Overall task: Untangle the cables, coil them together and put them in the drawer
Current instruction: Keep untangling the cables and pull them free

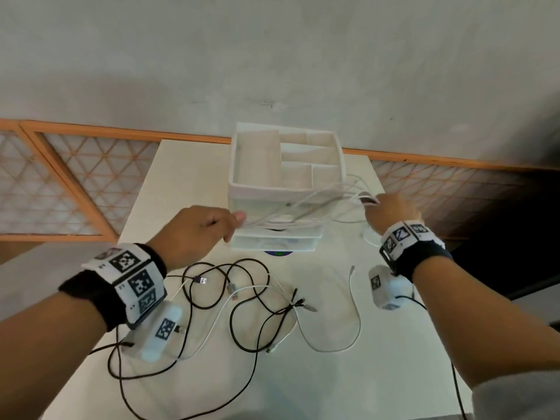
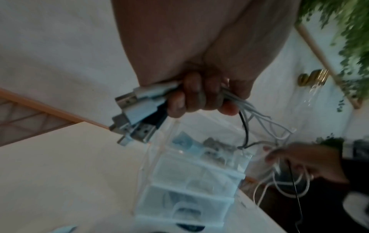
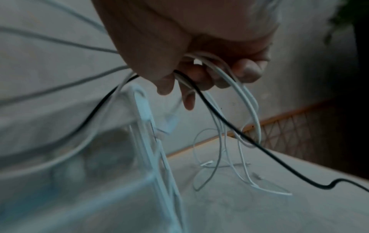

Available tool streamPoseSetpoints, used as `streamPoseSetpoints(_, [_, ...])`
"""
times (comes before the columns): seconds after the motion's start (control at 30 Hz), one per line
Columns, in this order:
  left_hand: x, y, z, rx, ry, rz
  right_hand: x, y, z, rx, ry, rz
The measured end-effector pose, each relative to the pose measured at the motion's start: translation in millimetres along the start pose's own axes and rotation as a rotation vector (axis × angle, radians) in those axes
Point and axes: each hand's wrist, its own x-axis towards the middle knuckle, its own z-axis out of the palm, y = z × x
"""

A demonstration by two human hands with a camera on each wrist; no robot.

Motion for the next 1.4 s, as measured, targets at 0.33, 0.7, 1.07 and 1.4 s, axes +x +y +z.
streamPoseSetpoints(0.33, [16.2, -23.7, -2.8, -0.024, 0.215, -0.126, 50.3, -8.8, -28.2, 0.557, 0.431, -0.323])
streamPoseSetpoints(0.7, [30.3, 9.5, 5.9, -0.279, 0.320, -0.076, 26.0, 30.8, 13.0, 0.186, -0.032, -0.163])
streamPoseSetpoints(1.07, [37.8, 53.7, -15.1, -0.454, 0.399, -0.028, 8.8, 67.5, 25.8, 0.252, -0.008, 0.094])
streamPoseSetpoints(1.4, [14.8, 64.1, 8.8, -0.152, 0.294, 0.116, -30.9, 4.0, -42.0, 0.365, -0.143, -0.287])
